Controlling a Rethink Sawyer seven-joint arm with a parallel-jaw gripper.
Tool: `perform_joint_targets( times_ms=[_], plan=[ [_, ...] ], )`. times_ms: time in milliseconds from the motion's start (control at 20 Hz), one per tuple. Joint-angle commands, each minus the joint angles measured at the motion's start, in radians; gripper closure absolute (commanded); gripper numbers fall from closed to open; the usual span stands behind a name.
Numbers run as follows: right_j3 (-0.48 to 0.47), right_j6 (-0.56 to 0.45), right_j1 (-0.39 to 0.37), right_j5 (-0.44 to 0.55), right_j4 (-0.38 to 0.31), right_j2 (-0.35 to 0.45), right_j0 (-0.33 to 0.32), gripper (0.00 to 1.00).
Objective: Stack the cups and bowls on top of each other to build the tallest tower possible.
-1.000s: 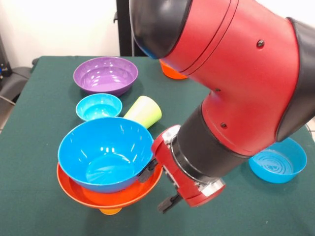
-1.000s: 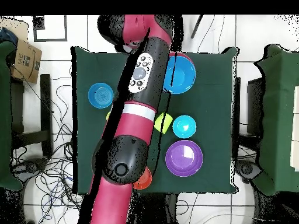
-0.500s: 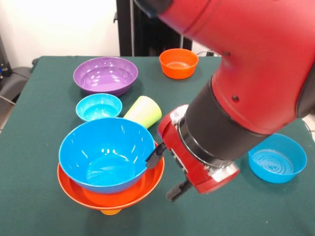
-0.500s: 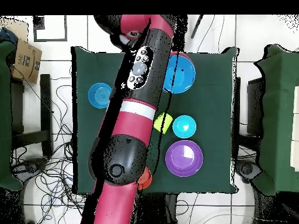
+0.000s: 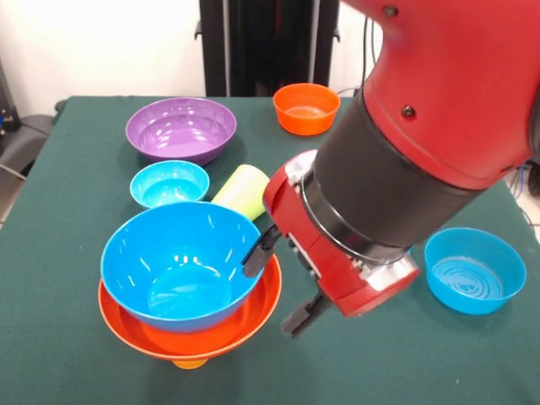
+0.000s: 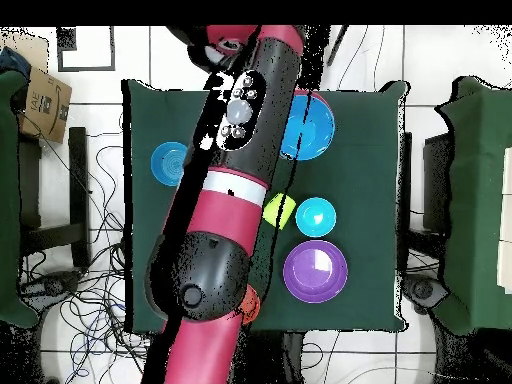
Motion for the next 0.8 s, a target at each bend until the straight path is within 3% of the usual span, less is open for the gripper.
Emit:
perform_joint_targets(
  times_ms=[50,200,350,550,800],
  plan=[
    [-0.033,-0.269,0.008,0.125,0.053,-0.071,0.001,0.00],
    [-0.026,-0.211,0.031,0.188,0.121,-0.055,0.014,0.00],
    [-0.039,-0.237,0.067,0.243,0.290,-0.032,0.015,0.00],
    [-0.073,-0.498,0.110,0.286,0.489,0.018,0.005,0.00],
    [-0.093,-0.649,0.118,0.354,0.711,-0.044,-0.011,0.00]
  ],
)
